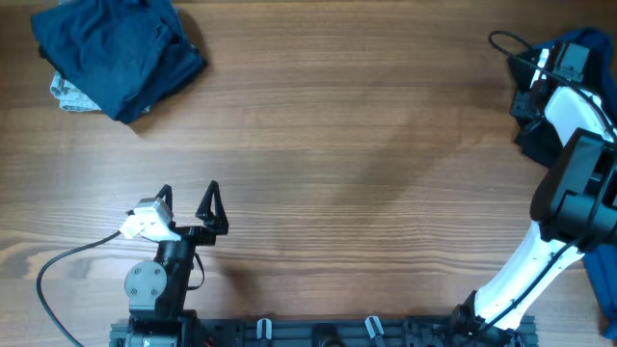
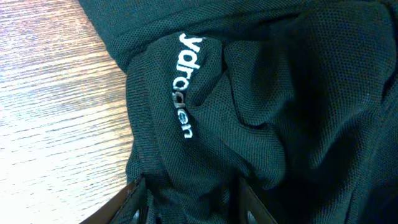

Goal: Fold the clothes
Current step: 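Grasp the black shirt with the right gripper and drag it to center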

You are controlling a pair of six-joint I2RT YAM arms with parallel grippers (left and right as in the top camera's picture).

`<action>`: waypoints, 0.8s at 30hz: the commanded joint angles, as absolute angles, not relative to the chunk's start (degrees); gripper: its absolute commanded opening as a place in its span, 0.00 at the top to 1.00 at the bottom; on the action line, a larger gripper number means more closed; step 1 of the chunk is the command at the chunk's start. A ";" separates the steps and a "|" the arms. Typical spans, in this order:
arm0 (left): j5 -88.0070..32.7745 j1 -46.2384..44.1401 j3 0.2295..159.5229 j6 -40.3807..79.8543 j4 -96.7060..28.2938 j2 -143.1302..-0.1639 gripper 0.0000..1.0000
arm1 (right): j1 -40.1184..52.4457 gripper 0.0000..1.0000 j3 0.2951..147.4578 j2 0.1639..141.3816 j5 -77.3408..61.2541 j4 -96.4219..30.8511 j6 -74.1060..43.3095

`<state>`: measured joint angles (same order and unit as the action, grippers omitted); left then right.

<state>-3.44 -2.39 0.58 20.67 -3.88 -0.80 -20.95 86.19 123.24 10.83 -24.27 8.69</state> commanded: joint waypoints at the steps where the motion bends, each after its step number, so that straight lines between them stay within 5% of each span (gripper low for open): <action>1: -3.09 -1.96 0.34 19.75 -4.19 -0.38 0.00 | -21.12 0.52 86.02 124.31 12.03 -23.94 9.08; 8: -3.09 -1.96 0.34 19.75 -4.19 -0.38 0.00 | -21.12 0.50 85.36 124.31 10.50 -23.49 10.57; 15: -3.09 -1.96 0.34 19.77 -4.16 -0.38 0.00 | -21.12 0.75 85.36 124.42 10.50 -23.31 10.52; 18: -3.09 -1.96 0.32 19.75 -4.19 -0.38 0.00 | -21.12 0.95 85.36 124.42 10.41 -23.22 9.43; 24: -3.09 -1.96 0.34 19.77 -4.19 -0.38 0.00 | -21.12 0.96 85.65 122.67 7.49 -23.14 7.27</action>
